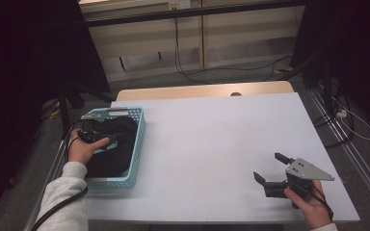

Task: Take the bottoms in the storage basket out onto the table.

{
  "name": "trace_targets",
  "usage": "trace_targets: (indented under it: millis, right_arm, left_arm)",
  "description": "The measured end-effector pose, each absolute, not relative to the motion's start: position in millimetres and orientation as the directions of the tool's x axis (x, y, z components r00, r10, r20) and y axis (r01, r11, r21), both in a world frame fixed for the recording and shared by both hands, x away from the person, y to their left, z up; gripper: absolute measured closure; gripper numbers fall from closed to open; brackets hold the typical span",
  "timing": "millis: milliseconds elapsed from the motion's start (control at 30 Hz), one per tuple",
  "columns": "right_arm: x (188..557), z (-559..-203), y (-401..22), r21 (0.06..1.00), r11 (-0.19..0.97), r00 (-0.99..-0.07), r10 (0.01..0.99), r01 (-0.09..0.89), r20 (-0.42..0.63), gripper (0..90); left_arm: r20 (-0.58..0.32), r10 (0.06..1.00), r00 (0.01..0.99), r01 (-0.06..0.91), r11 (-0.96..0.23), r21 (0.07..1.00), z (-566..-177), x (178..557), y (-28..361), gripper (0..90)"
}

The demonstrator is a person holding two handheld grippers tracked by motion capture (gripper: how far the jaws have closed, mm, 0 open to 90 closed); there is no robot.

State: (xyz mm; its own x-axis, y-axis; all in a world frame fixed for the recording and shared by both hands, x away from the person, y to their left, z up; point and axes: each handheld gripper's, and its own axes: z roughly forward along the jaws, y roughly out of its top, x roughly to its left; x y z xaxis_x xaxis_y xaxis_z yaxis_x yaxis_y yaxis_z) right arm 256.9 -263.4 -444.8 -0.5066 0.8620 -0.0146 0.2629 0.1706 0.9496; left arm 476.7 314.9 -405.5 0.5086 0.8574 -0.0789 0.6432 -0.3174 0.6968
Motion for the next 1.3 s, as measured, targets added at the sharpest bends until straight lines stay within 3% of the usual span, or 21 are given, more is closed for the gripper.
trace_targets:
  millis: [467,533,567,667,800,833,867,933,1033,1133,1300]
  right_arm:
    - [260,-445,-256,0.948,0.19,-0.54,0.841,0.257,-0.022,3.5]
    - [260,-445,-256,0.948,0.19,-0.54,0.841,0.256,-0.022,3.5]
    - [259,-445,-257,0.947,0.191,-0.539,0.842,0.258,-0.023,3.8]
    - [259,-445,-258,0.947,0.192,-0.536,0.844,0.259,-0.025,4.1]
    - [258,-445,-259,0.947,0.192,-0.533,0.846,0.258,-0.026,4.1]
    - [258,-445,-259,0.947,0.192,-0.532,0.846,0.258,-0.027,4.1]
    - [258,-445,-260,0.947,0.191,-0.53,0.848,0.258,-0.027,4.2]
    - [258,-445,-260,0.947,0.192,-0.53,0.848,0.259,-0.027,4.2]
    - [258,-445,-260,0.947,0.194,-0.531,0.847,0.257,-0.029,4.2]
    - [259,-445,-260,0.946,0.191,-0.531,0.847,0.26,-0.026,4.2]
    - [260,-446,-259,0.946,0.191,-0.534,0.845,0.262,-0.023,4.2]
  left_arm:
    - [-0.103,0.742,0.663,0.637,-0.486,0.599,-426,455,295,9.6]
    - [-0.106,0.735,0.67,0.638,-0.497,0.588,-429,455,294,13.9]
    - [-0.153,0.733,0.662,0.676,-0.497,0.544,-434,455,293,17.4]
    - [-0.133,0.731,0.669,0.664,-0.508,0.549,-436,454,291,23.4]
    - [-0.139,0.729,0.67,0.67,-0.514,0.536,-433,454,291,48.2]
    - [-0.152,0.724,0.673,0.673,-0.513,0.533,-433,454,292,48.2]
    - [-0.163,0.721,0.673,0.678,-0.514,0.525,-432,455,292,60.2]
    - [-0.168,0.725,0.668,0.682,-0.507,0.527,-432,455,292,68.0]
    - [-0.172,0.733,0.658,0.69,-0.495,0.529,-428,456,290,71.1]
    - [-0.202,0.736,0.647,0.681,-0.437,0.588,-413,459,290,77.8]
    - [-0.137,0.773,0.619,0.631,-0.385,0.673,-385,473,292,78.6]
